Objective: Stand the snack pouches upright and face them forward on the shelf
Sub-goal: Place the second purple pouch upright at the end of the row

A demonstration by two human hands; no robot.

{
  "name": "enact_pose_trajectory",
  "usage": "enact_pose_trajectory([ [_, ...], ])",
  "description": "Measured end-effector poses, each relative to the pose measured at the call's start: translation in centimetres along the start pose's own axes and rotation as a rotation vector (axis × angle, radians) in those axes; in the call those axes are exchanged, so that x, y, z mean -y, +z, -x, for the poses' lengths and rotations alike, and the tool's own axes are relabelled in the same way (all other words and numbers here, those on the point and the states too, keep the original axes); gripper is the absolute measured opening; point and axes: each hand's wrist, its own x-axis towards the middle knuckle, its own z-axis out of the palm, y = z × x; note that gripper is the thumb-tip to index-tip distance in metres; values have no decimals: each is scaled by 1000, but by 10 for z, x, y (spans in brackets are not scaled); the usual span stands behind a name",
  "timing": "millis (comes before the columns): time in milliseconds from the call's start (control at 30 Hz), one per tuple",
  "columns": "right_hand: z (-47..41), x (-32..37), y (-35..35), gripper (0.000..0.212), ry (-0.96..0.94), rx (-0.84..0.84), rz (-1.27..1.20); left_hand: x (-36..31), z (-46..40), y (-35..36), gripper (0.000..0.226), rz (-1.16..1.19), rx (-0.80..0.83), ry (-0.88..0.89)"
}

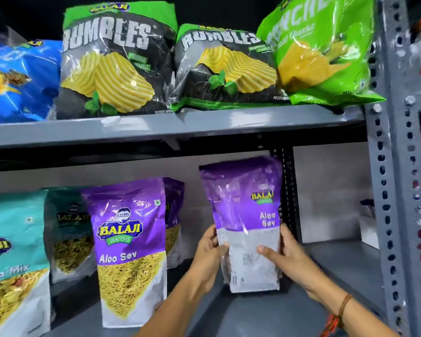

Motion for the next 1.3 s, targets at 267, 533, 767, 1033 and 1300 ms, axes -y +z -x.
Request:
enact_pose_trajectory([
  [267,18,-9,18,60,58,-211,192,16,1,-12,52,77,41,-80],
  [533,53,-11,67,95,187,-294,176,17,7,-9,58,86,103,-246],
  [767,40,-7,40,97,187,-95,-145,27,17,-22,61,-301,117,-78],
  [1033,29,-24,8,78,220,-14,-283,36,4,-25,75,-274,0,18],
  [1300,30,-32,-11,30,255,-40,-272,50,2,-26,78,-323,153,-91],
])
